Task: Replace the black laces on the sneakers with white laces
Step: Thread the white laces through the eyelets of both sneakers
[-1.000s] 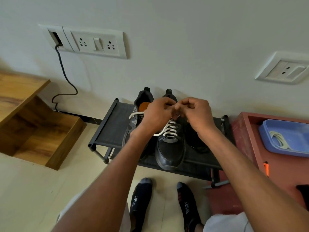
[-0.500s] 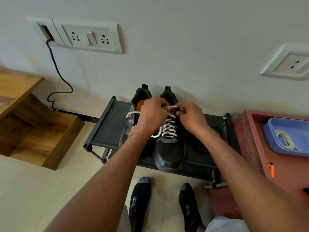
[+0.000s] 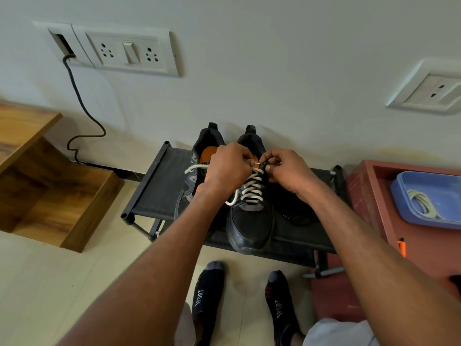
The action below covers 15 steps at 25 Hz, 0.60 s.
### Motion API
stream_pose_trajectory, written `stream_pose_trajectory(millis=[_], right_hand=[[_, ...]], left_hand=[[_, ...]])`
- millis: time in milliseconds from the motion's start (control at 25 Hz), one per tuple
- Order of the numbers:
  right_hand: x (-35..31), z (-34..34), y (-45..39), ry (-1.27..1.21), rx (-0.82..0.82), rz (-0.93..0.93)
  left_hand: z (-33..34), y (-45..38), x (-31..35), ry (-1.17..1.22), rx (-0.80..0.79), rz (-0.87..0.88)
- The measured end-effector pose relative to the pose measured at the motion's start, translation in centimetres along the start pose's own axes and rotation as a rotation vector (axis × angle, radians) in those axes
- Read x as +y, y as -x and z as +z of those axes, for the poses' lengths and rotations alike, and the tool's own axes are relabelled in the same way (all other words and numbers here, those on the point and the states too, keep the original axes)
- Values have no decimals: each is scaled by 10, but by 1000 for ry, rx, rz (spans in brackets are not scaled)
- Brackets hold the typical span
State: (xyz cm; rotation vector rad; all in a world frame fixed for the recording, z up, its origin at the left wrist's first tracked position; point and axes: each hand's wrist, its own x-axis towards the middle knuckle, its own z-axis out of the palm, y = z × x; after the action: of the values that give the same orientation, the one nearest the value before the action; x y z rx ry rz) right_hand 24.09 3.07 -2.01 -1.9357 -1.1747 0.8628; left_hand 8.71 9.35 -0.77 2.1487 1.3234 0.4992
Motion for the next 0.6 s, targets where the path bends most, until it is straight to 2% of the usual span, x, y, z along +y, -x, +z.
stream_pose_trajectory(millis=[360,600], right_hand=[[2,2,-3,-65,14,-4],[4,4,-4,-154,22,21]], left_hand=[[1,-3,3,-80,-24,7],[5,-7,-2,148,-72,-169]])
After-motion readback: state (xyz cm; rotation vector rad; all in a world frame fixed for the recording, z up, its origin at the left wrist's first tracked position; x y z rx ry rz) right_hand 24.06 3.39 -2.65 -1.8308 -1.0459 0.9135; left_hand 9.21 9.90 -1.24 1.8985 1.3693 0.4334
